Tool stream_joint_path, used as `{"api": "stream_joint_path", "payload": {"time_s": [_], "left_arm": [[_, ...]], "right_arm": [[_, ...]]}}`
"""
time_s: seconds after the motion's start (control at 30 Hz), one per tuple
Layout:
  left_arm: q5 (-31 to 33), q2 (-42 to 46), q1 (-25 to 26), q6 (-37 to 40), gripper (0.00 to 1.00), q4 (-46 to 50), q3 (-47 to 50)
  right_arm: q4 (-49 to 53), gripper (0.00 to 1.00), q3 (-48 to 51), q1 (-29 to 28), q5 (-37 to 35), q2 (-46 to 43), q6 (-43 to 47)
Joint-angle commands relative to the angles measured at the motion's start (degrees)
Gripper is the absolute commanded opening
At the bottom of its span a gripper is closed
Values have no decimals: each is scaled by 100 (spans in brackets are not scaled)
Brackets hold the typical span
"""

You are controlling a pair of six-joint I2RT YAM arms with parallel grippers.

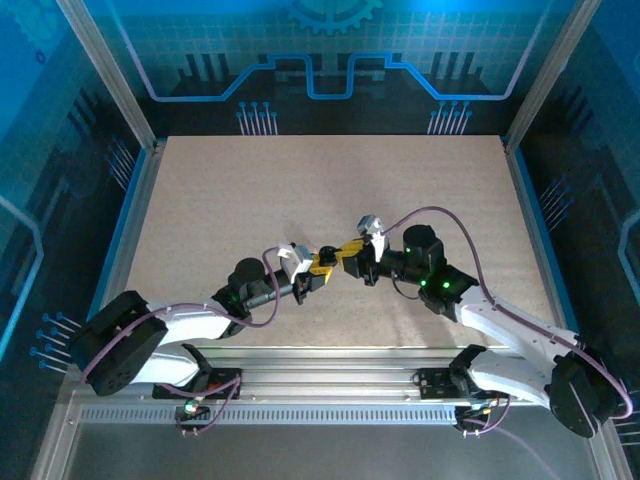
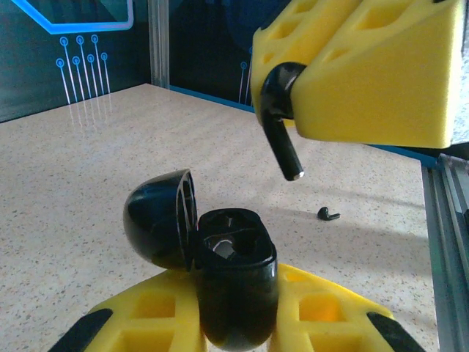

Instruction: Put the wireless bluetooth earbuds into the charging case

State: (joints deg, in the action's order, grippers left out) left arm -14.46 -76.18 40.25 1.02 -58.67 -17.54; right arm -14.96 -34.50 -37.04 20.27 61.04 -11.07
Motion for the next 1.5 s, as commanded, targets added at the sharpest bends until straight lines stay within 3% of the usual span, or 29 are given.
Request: {"api": "stream_joint_path", "payload": {"time_s": [0.0,0.57,1.47], "left_arm": [[-145,42,34,21,16,-282,-173],[-110,54,38,-104,17,-522,-162],[70,-7,44,-176,17,-760,-180]], "right_arm": [[-372,20,-240,41,159,139,-71],[-648,20,-356,-14,324,681,-130],[-237,20,-17,-1,220,178,4]]}}
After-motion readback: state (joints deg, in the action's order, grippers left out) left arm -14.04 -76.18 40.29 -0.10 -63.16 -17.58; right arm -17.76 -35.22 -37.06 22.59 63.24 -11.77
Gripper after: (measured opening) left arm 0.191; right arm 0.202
